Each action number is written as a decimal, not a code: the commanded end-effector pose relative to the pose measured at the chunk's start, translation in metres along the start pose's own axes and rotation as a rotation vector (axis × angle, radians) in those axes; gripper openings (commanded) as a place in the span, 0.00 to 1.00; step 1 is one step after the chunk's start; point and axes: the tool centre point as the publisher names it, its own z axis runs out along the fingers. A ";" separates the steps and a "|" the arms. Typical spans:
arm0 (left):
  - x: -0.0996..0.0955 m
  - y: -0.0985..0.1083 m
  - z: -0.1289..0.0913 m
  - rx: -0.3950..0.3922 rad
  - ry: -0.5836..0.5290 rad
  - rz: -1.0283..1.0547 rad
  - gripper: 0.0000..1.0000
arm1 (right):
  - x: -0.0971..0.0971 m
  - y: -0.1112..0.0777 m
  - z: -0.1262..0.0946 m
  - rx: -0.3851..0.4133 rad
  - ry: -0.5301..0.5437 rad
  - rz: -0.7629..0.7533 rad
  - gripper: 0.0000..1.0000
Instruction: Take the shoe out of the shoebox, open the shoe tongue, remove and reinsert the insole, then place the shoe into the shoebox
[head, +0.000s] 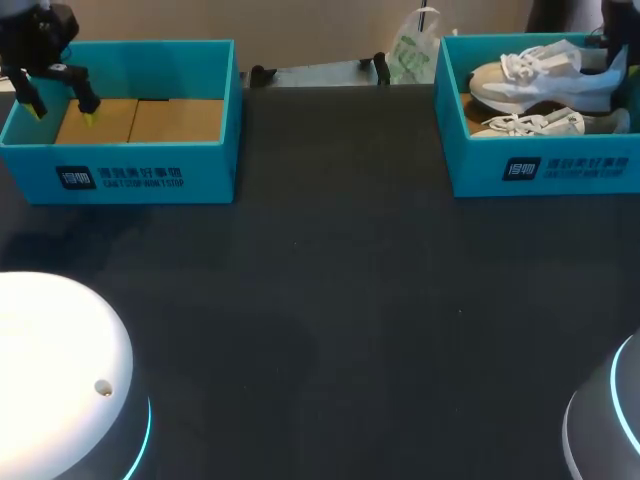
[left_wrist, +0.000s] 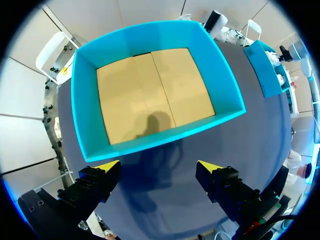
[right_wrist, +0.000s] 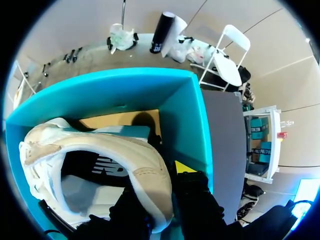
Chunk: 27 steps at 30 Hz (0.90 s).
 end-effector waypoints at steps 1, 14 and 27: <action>0.000 0.001 0.000 0.001 -0.002 0.000 1.00 | 0.004 0.008 0.004 0.002 0.008 -0.003 0.00; 0.000 0.001 0.000 0.001 -0.002 0.000 1.00 | 0.018 0.017 0.010 0.025 -0.010 0.013 0.00; 0.000 0.001 0.000 0.001 -0.002 0.000 1.00 | 0.026 0.016 0.020 0.040 -0.008 0.011 0.00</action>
